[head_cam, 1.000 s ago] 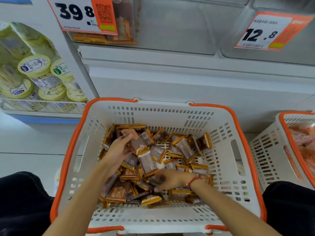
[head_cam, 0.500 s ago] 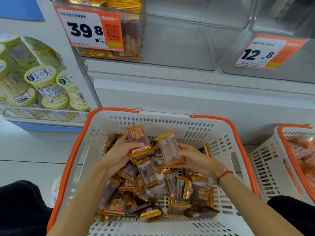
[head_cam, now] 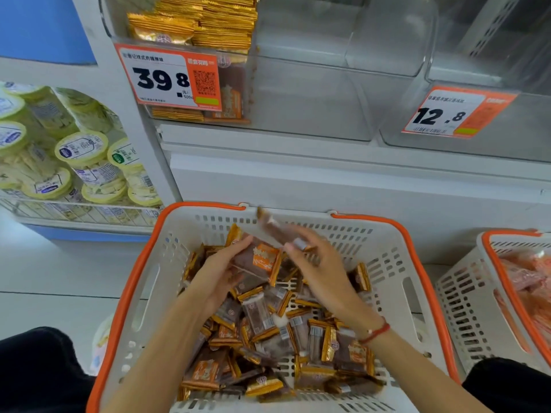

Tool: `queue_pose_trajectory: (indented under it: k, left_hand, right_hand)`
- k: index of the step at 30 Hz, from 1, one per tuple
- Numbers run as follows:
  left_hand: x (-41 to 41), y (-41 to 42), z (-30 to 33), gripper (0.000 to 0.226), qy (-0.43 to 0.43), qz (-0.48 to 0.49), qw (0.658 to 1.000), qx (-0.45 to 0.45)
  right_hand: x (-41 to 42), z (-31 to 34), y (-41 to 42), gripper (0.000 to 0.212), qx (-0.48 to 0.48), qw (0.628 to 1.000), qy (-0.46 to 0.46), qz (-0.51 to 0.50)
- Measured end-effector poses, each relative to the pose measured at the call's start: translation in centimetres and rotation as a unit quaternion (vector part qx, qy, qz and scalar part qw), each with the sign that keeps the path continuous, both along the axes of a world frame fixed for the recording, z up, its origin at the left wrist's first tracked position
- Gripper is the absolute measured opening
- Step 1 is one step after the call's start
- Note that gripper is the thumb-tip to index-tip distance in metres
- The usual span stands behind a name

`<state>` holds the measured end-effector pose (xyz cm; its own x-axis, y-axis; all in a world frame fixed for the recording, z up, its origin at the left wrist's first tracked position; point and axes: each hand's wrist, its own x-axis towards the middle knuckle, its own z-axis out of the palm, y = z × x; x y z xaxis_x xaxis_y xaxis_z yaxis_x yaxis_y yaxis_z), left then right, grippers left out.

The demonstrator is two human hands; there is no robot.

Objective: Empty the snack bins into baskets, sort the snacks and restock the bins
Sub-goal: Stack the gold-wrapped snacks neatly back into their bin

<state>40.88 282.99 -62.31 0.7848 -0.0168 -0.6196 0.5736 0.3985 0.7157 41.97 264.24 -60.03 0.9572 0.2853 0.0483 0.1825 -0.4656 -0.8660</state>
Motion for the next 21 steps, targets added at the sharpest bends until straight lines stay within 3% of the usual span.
queue_pose_trajectory:
  k: [3, 5, 7, 9, 11, 14, 16, 17, 19, 21]
  left_hand:
    - [-0.3, -0.6, 0.1, 0.037, 0.015, 0.051, 0.988, -0.142]
    - [-0.4, -0.4, 0.1, 0.054, 0.035, 0.055, 0.979, -0.193]
    - [-0.4, -0.5, 0.0, 0.054, 0.018, 0.016, 0.988, -0.153]
    - [-0.5, -1.1, 0.0, 0.039, -0.011, -0.007, 0.994, -0.110]
    - [-0.6, -1.7, -0.3, 0.030, -0.035, 0.012, 0.996, -0.086]
    - [-0.6, -1.9, -1.0, 0.038, -0.043, 0.045, 0.998, -0.016]
    - [-0.4, -1.7, -1.4, 0.036, -0.033, 0.058, 0.998, 0.020]
    - [-0.2, -1.6, -1.6, 0.031, -0.028, 0.070, 0.997, 0.022]
    - [0.2, -1.5, -1.7, 0.028, -0.015, 0.098, 0.995, 0.003]
    - [0.5, -1.2, -1.8, 0.033, 0.002, 0.118, 0.993, -0.022]
  right_hand:
    - [-1.0, -2.9, 0.4, 0.044, -0.162, 0.972, -0.144, 0.094]
    - [-1.2, -4.2, 0.0, 0.046, -0.180, 0.968, -0.143, 0.106]
    - [-1.1, -4.7, -0.3, 0.046, -0.183, 0.966, -0.141, 0.118]
    - [-0.8, -4.9, -0.4, 0.045, -0.191, 0.962, -0.146, 0.129]
    - [-0.7, -4.4, -0.1, 0.043, -0.164, 0.973, -0.098, 0.128]
    - [-0.2, -2.4, 0.1, 0.031, -0.053, 0.986, 0.084, 0.130]
    - [1.3, -2.6, -1.1, 0.030, 0.016, 0.986, 0.157, 0.049]
    - [2.2, -3.5, -2.3, 0.029, -0.009, 0.988, 0.154, -0.007]
    - [3.5, -6.0, -5.4, 0.020, -0.184, 0.972, 0.136, -0.046]
    - [3.3, -9.4, -7.9, 0.024, -0.336, 0.918, 0.203, 0.053]
